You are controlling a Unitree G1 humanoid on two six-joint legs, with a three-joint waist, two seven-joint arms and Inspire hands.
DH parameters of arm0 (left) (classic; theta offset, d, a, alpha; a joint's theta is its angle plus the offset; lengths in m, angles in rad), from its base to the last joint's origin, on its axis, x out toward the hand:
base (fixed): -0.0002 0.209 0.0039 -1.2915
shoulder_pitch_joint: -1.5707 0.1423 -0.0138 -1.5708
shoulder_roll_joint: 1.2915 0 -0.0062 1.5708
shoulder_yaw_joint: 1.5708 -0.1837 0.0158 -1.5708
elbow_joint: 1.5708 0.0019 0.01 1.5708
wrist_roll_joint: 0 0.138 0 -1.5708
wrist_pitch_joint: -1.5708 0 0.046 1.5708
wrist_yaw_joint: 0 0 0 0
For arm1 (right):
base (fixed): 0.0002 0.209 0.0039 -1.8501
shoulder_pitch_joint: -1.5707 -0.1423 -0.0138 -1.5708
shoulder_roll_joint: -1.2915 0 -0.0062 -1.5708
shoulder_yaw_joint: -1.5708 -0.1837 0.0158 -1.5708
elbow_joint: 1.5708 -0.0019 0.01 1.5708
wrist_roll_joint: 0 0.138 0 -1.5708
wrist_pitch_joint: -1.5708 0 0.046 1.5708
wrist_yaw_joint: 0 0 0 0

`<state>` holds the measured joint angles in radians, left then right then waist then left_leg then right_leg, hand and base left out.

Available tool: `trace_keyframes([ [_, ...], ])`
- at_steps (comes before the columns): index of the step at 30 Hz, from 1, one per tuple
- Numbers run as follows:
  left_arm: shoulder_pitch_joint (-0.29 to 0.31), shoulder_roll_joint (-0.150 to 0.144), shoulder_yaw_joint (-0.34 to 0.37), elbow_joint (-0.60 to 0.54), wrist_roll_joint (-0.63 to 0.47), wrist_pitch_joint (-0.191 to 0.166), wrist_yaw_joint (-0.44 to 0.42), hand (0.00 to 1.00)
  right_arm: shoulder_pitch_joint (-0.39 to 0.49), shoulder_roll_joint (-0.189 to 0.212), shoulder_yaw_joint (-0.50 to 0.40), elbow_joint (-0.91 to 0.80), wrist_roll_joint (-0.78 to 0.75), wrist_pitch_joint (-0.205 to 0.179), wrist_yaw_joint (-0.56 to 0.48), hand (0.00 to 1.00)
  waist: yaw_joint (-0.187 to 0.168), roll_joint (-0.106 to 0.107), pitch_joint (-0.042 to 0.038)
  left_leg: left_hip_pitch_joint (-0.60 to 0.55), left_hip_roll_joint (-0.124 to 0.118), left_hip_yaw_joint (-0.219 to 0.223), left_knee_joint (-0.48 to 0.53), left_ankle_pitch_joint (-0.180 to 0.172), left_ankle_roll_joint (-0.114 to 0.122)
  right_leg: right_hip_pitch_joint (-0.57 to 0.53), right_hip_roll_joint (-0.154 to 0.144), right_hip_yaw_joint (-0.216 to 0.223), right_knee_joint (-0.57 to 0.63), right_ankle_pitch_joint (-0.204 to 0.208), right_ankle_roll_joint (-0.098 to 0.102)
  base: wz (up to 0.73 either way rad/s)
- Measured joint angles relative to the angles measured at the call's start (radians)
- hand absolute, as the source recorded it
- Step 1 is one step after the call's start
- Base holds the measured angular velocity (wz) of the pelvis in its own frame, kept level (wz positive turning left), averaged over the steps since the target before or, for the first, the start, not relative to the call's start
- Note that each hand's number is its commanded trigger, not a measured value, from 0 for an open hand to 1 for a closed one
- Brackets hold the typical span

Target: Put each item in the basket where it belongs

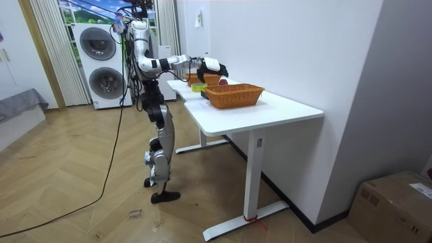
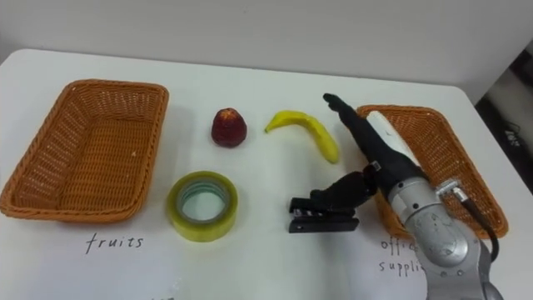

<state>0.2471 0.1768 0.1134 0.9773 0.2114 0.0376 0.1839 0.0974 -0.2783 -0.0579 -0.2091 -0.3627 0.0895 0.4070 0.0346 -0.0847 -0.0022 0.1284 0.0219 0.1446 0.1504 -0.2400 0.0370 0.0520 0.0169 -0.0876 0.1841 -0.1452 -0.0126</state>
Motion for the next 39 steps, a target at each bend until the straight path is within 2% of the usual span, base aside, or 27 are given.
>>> trace_keyframes([
  [7, -0.005, 0.000, 0.000, -0.006, -0.001, 0.000, 0.000, 0.00, 0.000, 0.000, 0.000, 0.020, 0.000, 0.006, 0.032, 0.00, 0.001, 0.004, 0.0040, -0.001, 0.000, -0.002, 0.000, 0.000, 0.000, 0.000, 0.000, -0.002, 0.000, 0.000, 0.000, 0.00],
  [21, -0.015, -0.001, 0.000, -0.007, -0.005, 0.000, 0.000, 0.00, 0.000, 0.000, 0.000, 0.047, 0.000, 0.016, 0.055, 0.00, 0.001, 0.003, 0.0036, -0.001, 0.000, -0.003, 0.000, 0.000, 0.000, 0.000, 0.000, -0.002, 0.000, 0.000, 0.000, 0.00],
  [26, -0.016, -0.001, 0.000, -0.007, -0.005, 0.000, 0.000, 0.00, 0.000, 0.000, 0.000, 0.073, -0.001, 0.019, 0.065, 0.00, 0.002, -0.006, 0.0054, -0.001, 0.000, -0.003, 0.000, 0.000, 0.000, 0.000, 0.000, 0.001, 0.000, 0.000, 0.000, 0.00],
  [31, -0.017, 0.000, 0.000, -0.006, -0.005, 0.006, -0.001, 0.00, 0.000, -0.007, 0.032, 0.125, -0.046, 0.045, 0.072, 0.00, 0.002, -0.021, 0.0028, -0.001, 0.000, -0.003, 0.000, 0.000, 0.000, -0.001, 0.001, 0.002, 0.000, 0.000, 0.000, 0.00],
  [39, -0.019, 0.001, 0.000, -0.006, -0.005, 0.020, -0.001, 0.00, 0.000, -0.009, 0.047, 0.129, -0.105, 0.070, 0.102, 0.00, 0.002, -0.022, 0.0030, -0.002, 0.000, -0.003, 0.000, 0.000, 0.000, -0.001, 0.001, 0.004, 0.001, 0.000, 0.000, 0.00],
])
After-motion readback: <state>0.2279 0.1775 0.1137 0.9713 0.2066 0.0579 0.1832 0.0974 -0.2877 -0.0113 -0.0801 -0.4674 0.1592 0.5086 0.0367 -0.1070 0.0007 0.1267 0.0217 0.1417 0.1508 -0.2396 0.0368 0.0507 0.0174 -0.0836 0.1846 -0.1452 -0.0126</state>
